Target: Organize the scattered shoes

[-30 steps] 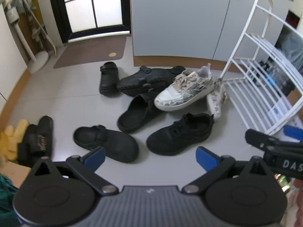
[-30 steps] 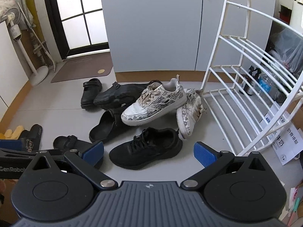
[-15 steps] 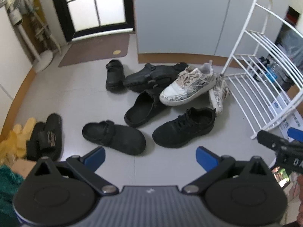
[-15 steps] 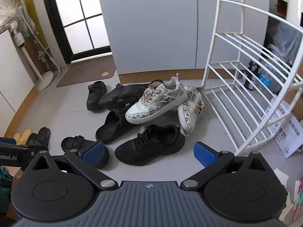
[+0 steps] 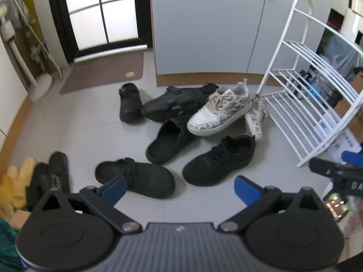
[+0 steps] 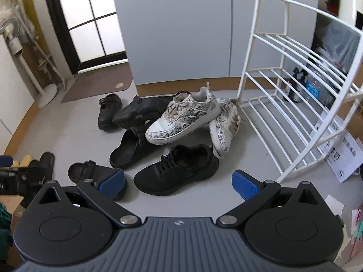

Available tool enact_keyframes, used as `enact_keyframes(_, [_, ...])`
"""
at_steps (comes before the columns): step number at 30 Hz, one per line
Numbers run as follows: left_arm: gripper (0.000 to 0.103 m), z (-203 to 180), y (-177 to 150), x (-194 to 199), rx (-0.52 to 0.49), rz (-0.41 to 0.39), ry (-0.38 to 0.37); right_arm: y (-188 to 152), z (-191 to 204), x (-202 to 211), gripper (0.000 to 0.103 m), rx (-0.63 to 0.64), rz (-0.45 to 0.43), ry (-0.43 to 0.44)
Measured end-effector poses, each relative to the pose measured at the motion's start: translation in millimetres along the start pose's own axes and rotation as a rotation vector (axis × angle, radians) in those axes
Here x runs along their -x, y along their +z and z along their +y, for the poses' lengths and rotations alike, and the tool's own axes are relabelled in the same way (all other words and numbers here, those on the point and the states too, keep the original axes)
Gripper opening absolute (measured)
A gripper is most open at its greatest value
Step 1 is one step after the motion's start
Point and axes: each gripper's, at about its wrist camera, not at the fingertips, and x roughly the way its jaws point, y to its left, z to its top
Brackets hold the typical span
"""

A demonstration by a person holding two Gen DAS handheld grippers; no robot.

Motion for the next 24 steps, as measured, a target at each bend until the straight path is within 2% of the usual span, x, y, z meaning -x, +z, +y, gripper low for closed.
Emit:
enact_keyframes(3, [0.103,8,-4,0,0.002,0.004,-0.023,-3,9,-1,0.103,0.011,0.004,-0.017])
enact_keyframes(4, [0.103,11,-5,1,0.011,0.001,-0.025,0,-10,-6,0.103,0.004,0.006,-0.012])
enact_keyframes(7, [0.103,18,-7,4,0.043,-0.025,-0.010,3,-4,0,0.103,-0.027,-0.008,0.013])
enact_keyframes(12, [0.103,26,-13,8,0.055,-0.080,0.048,2,12,4,0.103,0.018,-0.037,0.009])
enact_keyframes(14, [0.103,30,-15,9,0.072,-0.083,0.021,2,13,1,0.103,0.020,-0.033,0.009])
enact_keyframes(17, [0.103,38,-17,8,0.113,-0.068,0.008,4,14,-5,0.103,0.026,-0.023,0.007])
enact_keyframes(22, [0.103,37,-13,11,0.087,-0.038,0.059,8,9,-5,0.103,-0.017,-0.007,0.001])
enact_keyframes(24, [0.103,38,-12,13,0.112,-0.035,0.065,9,8,-1,0.103,-0.023,-0.011,-0.005])
